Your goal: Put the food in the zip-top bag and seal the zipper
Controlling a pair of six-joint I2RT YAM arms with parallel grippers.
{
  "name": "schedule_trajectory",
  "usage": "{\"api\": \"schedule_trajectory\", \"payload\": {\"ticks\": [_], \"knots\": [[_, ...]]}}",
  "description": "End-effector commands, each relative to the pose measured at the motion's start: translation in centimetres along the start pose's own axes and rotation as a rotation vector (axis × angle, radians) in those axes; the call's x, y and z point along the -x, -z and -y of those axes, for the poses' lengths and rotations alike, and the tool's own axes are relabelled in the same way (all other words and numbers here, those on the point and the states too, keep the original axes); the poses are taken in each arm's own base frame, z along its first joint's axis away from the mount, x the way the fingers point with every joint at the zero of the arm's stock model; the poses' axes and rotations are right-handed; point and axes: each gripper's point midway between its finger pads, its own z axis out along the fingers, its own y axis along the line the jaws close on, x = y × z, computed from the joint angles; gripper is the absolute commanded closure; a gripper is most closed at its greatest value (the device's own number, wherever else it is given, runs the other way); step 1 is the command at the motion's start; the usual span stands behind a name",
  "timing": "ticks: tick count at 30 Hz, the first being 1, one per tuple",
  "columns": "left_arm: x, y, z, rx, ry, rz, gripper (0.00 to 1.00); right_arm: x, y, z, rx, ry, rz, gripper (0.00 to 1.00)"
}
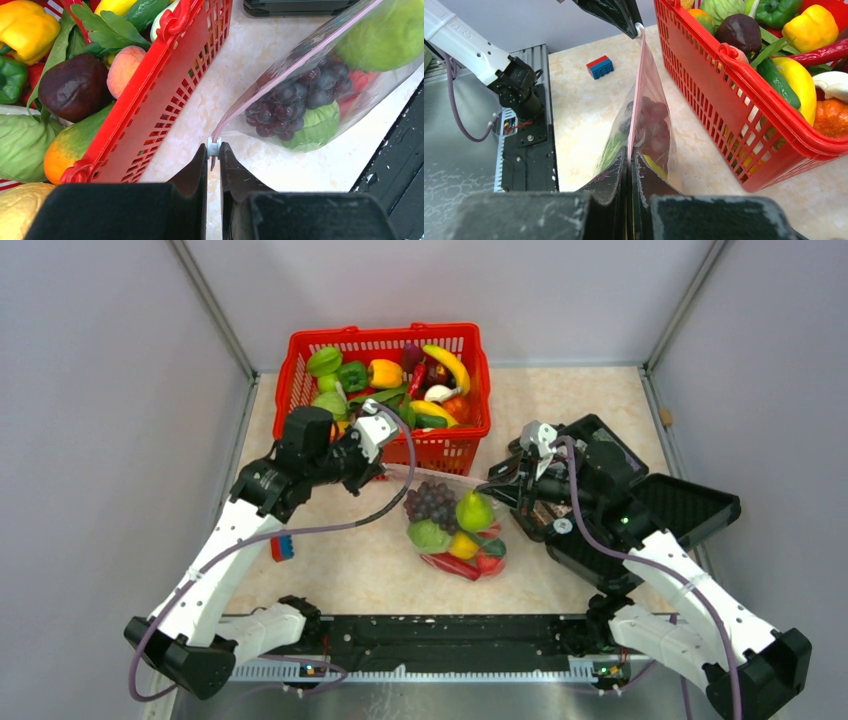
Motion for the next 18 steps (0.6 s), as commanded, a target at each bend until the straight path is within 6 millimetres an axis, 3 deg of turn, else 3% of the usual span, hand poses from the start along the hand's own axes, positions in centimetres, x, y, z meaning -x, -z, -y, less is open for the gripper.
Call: {"api": "schedule_trajectory", "payload": {"ticks": [1,6,7,8,10,11,13,16,18], "knots": [[-0.2,1.7,-2.1,0.124,-0.037,-0.016,0.97,1.6,0.3,-0.7,0.010,0.047,0.048,1.00],[-0.1,1.9,-2.1,0.134,-0.052,0.002,0.91,1.7,0.3,-0.6,0.009,0.048,0.054,1.00],[0.2,2.0,-2.0,0.130,-0.051,0.016,0.86,1.7,0.3,-0.6,0.009,0.047,0.054,1.00],[0.4,2.1,-2.0,0.133,-0.047,0.028,0.71,1.7,0.3,-0.6,0.011,0.047,0.055,1.00],[1.0,2.3,-1.8,0.132,-0.054,0.065,0.67,1.7,0.2,-0.7,0.014,0.043,0.057,1.00],[1.3,2.4,-1.7,0.132,-0.055,0.084,0.59,1.7,0.2,-0.7,0.015,0.041,0.059,1.00],[1.9,2.8,-1.9,0.157,-0.046,0.119,0.23,1.7,0.1,-0.7,0.016,0.035,0.063,1.00],[2.5,3.6,-3.1,0.247,-0.016,0.163,0.02,1.9,0.0,-0.7,0.020,0.026,0.076,1.00],[3.2,4.5,-4.3,0.331,0.017,0.206,0.01,2.4,0.0,-0.9,0.025,0.012,0.096,1.00]]}}
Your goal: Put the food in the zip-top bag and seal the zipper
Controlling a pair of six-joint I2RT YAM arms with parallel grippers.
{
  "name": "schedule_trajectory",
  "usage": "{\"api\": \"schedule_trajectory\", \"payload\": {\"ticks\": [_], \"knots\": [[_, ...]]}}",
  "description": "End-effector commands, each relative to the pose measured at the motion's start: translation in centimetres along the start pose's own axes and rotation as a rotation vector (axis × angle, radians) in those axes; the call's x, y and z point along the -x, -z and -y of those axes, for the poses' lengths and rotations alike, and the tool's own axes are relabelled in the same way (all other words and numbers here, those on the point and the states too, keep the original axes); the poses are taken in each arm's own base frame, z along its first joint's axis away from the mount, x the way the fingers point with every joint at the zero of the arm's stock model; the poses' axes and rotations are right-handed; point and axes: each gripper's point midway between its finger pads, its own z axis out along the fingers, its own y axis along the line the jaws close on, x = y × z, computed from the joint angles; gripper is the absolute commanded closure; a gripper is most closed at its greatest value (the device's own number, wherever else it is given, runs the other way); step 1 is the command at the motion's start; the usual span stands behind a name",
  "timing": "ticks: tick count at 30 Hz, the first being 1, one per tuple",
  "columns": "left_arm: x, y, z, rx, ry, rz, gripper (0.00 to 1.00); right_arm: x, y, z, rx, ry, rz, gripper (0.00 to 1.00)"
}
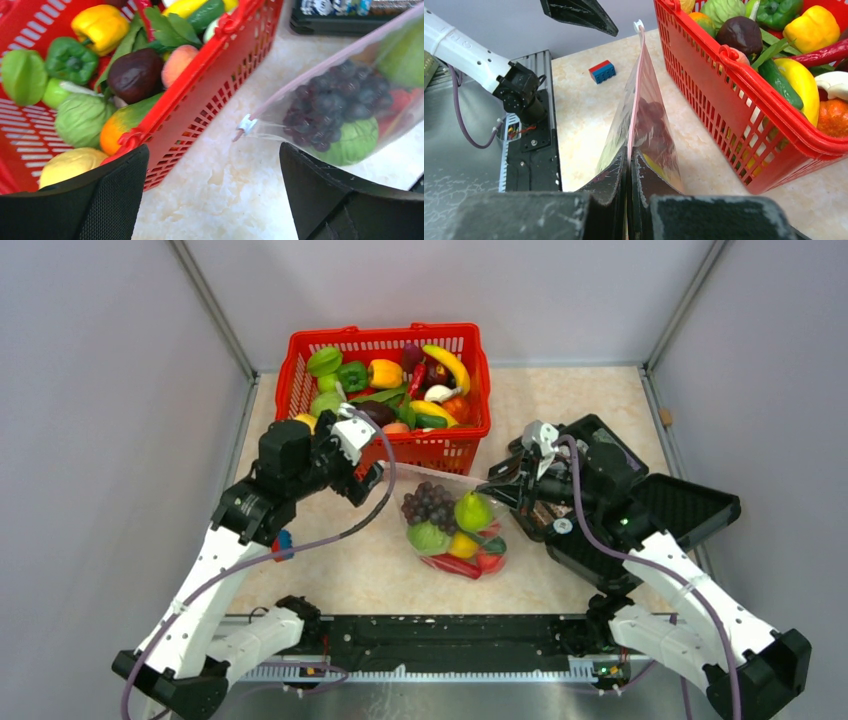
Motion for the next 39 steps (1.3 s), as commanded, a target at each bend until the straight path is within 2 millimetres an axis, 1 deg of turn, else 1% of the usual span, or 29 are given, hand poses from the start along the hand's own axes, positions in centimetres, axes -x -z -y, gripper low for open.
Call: {"api": "schedule_trajectory", "payload": {"ticks": [1,5,9,12,16,22,24,26,28,29,30,32,34,36,39], "knots": [[3.1,1.6,-3.6,0.224,0.063,0.154,0.01,2.9,0.0,-1.3,0.048,0.022,0.103,1.00],[4.3,3.8,-6.4,0.412,0.150,0.264,0.01,5.1,0.3,-3.5,0.149,-0.020,0.197,1.00],[5.1,5.6,-8.1,0.519,0.222,0.337,0.01,6.5,0.8,-4.8,0.204,-0.040,0.234,1.00],[4.7,6.4,-9.6,0.613,0.275,0.350,0.01,7.5,1.2,-6.5,0.272,-0.041,0.216,1.00],[3.8,7.1,-11.2,0.719,0.328,0.362,0.01,8.6,2.3,-10.2,0.404,0.002,0.214,1.00],[3.6,7.2,-11.1,0.716,0.338,0.365,0.01,10.1,3.9,-13.8,0.513,0.030,0.226,1.00],[3.6,7.3,-10.9,0.708,0.330,0.367,0.01,10.3,4.5,-14.8,0.564,0.039,0.228,1.00],[3.5,7.5,-10.9,0.713,0.327,0.367,0.01,9.8,4.7,-15.5,0.609,0.051,0.218,1.00],[3.5,7.6,-10.9,0.718,0.328,0.371,0.01,8.7,4.1,-14.9,0.593,0.055,0.205,1.00],[3.4,7.5,-10.9,0.716,0.330,0.372,0.01,7.8,3.2,-13.9,0.544,0.045,0.192,1.00],[3.3,7.4,-10.8,0.712,0.331,0.371,0.01,7.0,2.1,-12.4,0.475,0.029,0.174,1.00],[3.3,7.3,-10.7,0.706,0.333,0.371,0.01,5.1,-0.7,-8.4,0.293,-0.035,0.120,1.00],[3.2,7.1,-10.6,0.700,0.338,0.368,0.01,3.1,-2.9,-5.1,0.162,-0.103,0.059,1.00],[3.1,7.1,-10.5,0.695,0.341,0.366,0.01,1.7,-4.6,-2.9,0.088,-0.148,0.024,1.00],[2.8,7.3,-10.2,0.688,0.342,0.359,0.01,-0.1,-6.5,-0.7,0.018,-0.193,-0.013,1.00]]}}
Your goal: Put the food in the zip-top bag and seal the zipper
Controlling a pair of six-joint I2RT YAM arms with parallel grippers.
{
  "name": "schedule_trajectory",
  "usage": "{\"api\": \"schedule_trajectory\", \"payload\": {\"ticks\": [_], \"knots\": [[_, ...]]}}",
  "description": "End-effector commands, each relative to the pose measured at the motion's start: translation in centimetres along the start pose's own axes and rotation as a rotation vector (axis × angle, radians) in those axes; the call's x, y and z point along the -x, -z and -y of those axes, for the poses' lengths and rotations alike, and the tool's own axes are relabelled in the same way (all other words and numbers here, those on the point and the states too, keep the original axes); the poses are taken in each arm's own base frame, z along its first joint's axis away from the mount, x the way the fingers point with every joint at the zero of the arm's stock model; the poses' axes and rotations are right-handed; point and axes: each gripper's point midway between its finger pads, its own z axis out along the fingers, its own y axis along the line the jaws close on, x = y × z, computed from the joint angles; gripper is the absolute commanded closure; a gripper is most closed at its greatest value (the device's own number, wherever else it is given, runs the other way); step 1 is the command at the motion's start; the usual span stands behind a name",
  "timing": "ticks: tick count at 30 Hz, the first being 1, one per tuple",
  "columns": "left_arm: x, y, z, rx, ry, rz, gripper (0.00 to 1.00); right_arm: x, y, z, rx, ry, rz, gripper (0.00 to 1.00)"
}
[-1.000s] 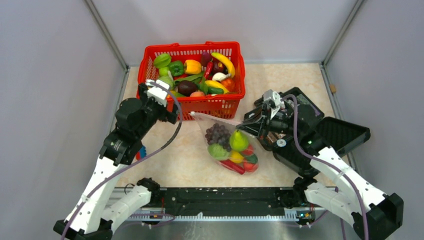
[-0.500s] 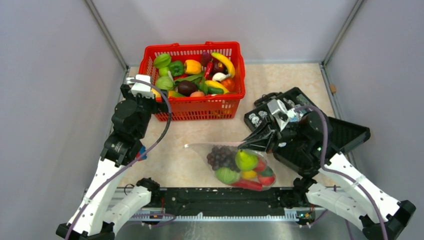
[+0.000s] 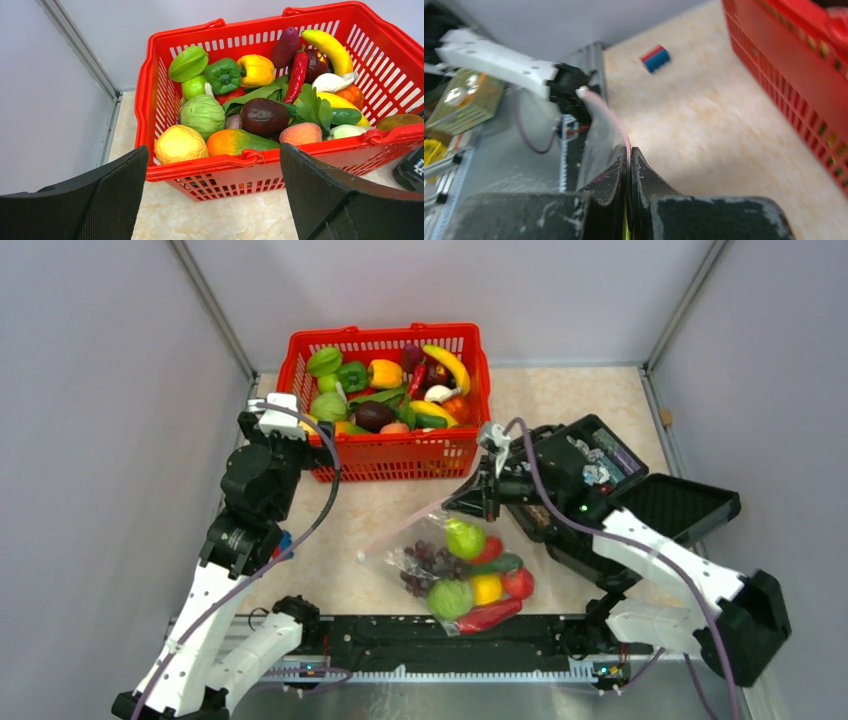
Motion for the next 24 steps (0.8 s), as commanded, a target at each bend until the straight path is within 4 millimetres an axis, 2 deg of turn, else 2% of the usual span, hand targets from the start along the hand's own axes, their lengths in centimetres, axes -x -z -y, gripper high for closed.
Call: {"api": "schedule_trajectory", "payload": {"ticks": [1,4,6,11,12,15,17,18,20,22,24], "knots": [[0.8,0.6,-0.2,0.004,0.030,0.038,0.01,0.6,-1.6,5.6,-0.218,0.000,0.023,1.00],[0.7,1.0,-0.4,0.009,0.030,0.034,0.01,-0.1,-2.1,7.8,-0.295,-0.027,-0.016,1.00],[0.5,1.2,-0.5,0.008,0.031,0.036,0.01,0.2,-2.1,9.0,-0.361,-0.036,-0.021,1.00],[0.1,1.2,-0.2,-0.003,0.036,0.041,0.01,0.0,-2.6,9.7,-0.373,-0.065,-0.073,1.00],[0.0,1.1,-0.1,-0.006,0.037,0.036,0.01,0.1,-2.8,9.6,-0.362,-0.067,-0.077,0.95],[-0.4,0.8,0.2,-0.018,0.038,0.027,0.01,-0.4,-2.9,9.4,-0.352,-0.096,-0.122,0.88],[-0.4,0.7,0.4,-0.025,0.040,0.027,0.01,-0.3,-2.6,9.8,-0.383,-0.100,-0.138,0.72],[-0.4,0.6,0.4,-0.025,0.038,0.027,0.01,0.0,-2.4,9.9,-0.403,-0.096,-0.146,0.67],[-0.4,0.5,0.5,-0.029,0.036,0.025,0.01,0.8,-1.1,10.6,-0.493,-0.074,-0.147,0.60],[-0.3,0.5,0.5,-0.030,0.036,0.026,0.01,2.3,0.3,10.1,-0.538,-0.031,-0.117,0.55],[-0.4,0.5,0.7,-0.040,0.039,0.025,0.01,2.6,1.7,9.5,-0.571,-0.012,-0.104,0.47]]}}
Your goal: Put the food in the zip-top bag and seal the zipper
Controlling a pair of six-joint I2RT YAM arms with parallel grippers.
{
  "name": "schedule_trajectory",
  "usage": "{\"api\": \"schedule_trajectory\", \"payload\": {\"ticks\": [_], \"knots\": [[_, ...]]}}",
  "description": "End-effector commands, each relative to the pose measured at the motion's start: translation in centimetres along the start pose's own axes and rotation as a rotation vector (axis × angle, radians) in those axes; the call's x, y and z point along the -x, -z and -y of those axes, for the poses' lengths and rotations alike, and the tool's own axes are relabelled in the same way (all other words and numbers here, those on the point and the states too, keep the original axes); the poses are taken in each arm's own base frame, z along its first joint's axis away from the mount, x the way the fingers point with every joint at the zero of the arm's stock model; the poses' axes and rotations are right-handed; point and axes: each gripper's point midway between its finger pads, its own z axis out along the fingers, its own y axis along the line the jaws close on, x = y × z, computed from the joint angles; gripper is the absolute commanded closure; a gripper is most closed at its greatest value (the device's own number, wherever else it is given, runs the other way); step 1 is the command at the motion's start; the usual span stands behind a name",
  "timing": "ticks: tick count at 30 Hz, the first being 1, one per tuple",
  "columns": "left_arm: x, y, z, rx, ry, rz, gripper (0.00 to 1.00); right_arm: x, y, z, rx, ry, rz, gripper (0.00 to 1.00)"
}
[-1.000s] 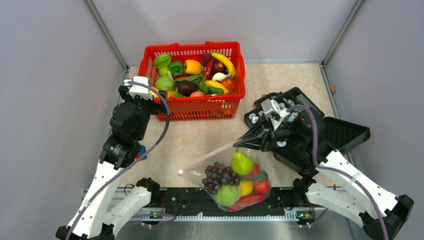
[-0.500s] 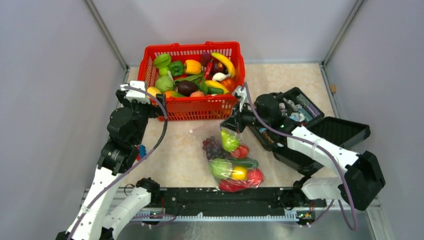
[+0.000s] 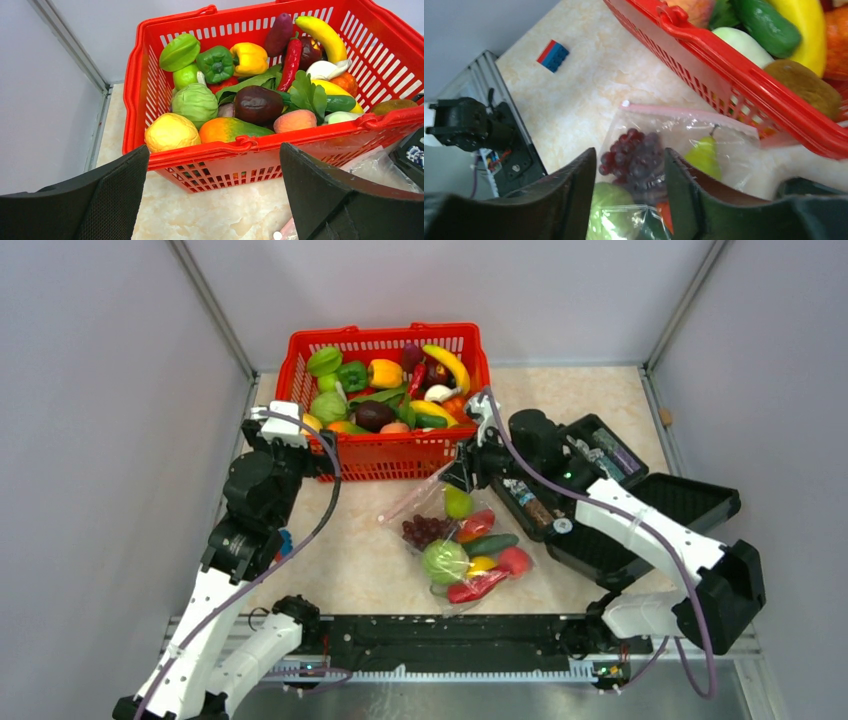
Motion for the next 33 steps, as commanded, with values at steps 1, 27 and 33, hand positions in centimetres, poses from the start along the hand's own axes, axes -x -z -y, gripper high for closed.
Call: {"api": "schedule_trajectory", "payload": {"ticks": [1,27,33], "knots": [[1.2,-0.1,0.4,-0.023,0.025,0.044,0.01,2.3,4.3,0.1,-0.107,0.064,0.081,0.44],[-0.9,0.5,7.4,-0.394,0.091,-0.025,0.01,-18.7,8.9,-4.3,0.104,-0.397,-0.400,0.25],[-1.3,0.5,7.2,-0.387,0.076,-0.041,0.01,-13.0,4.7,-1.2,-0.006,-0.285,-0.228,0.25]]}}
